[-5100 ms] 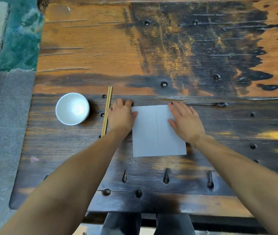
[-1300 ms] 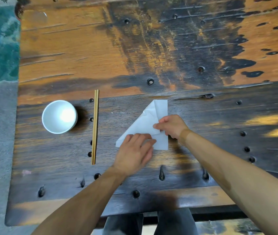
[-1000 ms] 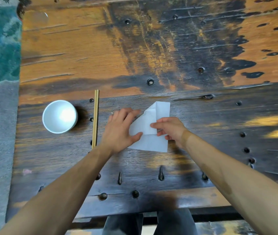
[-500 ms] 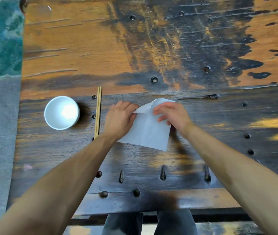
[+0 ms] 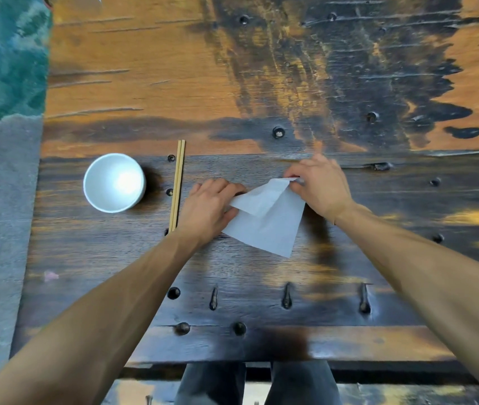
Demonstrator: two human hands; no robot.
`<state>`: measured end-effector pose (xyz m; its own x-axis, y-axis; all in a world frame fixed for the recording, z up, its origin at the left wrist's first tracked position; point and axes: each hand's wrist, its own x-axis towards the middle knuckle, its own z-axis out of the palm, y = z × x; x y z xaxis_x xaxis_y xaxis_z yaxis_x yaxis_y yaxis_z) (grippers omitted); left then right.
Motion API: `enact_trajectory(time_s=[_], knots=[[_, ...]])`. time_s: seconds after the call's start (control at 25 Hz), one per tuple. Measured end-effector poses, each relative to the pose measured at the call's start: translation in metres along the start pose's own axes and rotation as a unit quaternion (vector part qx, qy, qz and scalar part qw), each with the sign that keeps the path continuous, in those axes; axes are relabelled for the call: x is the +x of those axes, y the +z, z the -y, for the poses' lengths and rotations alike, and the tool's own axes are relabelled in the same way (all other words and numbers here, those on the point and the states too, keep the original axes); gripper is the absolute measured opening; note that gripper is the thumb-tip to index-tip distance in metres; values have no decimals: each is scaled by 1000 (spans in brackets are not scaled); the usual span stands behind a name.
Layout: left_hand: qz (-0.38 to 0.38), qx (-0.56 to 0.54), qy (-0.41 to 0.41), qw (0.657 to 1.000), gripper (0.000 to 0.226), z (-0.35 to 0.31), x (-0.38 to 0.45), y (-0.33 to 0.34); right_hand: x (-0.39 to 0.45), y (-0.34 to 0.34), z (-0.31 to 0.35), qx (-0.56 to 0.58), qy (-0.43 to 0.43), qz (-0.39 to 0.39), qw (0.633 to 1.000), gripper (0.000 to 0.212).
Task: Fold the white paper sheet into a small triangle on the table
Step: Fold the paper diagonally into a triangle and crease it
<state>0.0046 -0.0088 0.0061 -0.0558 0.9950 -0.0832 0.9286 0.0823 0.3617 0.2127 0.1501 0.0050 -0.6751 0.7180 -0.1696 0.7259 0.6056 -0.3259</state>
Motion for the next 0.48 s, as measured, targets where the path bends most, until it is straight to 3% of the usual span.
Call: enact_trajectory(time_s=[0.2,0.36,0.48], knots=[[1,26,-48,999,17,11,-9,-2,-6,-9,-12,-33,-35,-19,999,11],[-21,58,-14,998,17,15,-10,-12,-18,-14,-18,-58,-85,-60,993,15],[-30,107,54,992,13,14,-13,-13,-30,-10,-21,-101,-125,-89,983,14]])
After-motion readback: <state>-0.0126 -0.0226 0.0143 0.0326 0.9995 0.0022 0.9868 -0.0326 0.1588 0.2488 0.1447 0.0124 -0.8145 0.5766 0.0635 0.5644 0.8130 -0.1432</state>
